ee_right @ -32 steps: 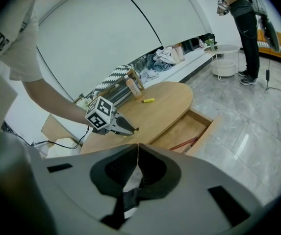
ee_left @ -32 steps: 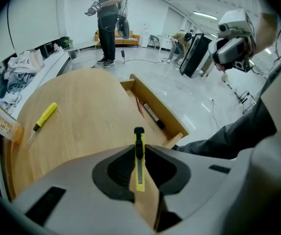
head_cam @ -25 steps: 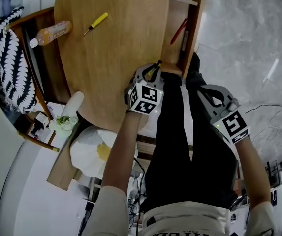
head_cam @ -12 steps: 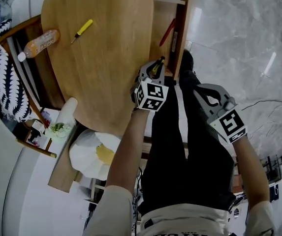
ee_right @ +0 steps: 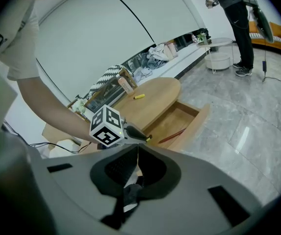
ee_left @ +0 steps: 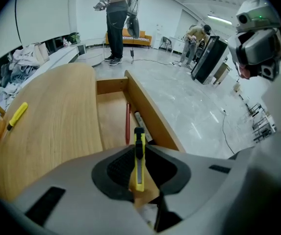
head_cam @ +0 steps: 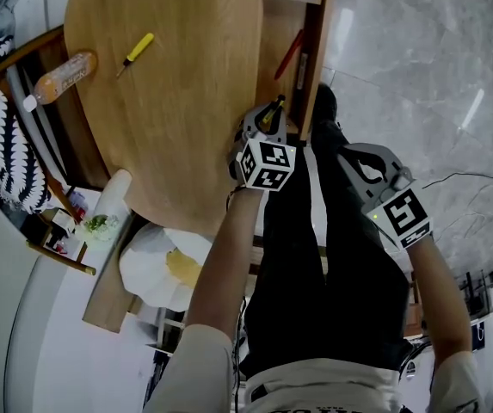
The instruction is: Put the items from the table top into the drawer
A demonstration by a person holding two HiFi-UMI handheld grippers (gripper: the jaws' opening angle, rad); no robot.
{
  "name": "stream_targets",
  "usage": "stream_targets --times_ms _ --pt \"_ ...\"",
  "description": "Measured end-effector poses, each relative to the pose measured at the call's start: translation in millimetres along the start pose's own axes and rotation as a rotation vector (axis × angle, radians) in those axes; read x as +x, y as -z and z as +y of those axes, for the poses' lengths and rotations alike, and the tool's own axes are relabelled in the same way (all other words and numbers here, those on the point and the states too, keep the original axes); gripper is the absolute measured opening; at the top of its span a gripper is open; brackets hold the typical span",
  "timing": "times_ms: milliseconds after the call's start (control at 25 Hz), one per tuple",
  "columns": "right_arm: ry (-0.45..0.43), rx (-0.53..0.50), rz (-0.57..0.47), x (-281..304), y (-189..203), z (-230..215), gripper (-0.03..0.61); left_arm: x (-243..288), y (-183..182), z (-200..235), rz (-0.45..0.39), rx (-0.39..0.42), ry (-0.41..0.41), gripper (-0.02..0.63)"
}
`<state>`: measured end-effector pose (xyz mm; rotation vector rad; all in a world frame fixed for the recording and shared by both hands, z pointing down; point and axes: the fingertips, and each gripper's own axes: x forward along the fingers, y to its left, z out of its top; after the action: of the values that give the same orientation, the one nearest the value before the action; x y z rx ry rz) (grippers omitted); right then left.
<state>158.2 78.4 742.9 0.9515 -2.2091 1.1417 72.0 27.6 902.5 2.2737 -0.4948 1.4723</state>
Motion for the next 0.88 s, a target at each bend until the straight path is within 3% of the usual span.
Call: stream_targets --times_ms 480,680,880 --pt "0.001 -0.022 0.000 -14.6 -11.2 -16.9 0.021 -8.7 10.3 4.5 0.034 -0.068 -0.037 0.083" --pt "-0.011 -0.057 0.012 -19.2 -20.2 -15.6 0.021 -27.7 -0.4 7.4 0.010 -0.109 -0.053 0.083" --pt "-0.035 -0.110 0.035 -19.8 -38.3 -9.2 0.021 -61.7 -15.5 20.0 -0.043 -0.202 -0.088 0.063"
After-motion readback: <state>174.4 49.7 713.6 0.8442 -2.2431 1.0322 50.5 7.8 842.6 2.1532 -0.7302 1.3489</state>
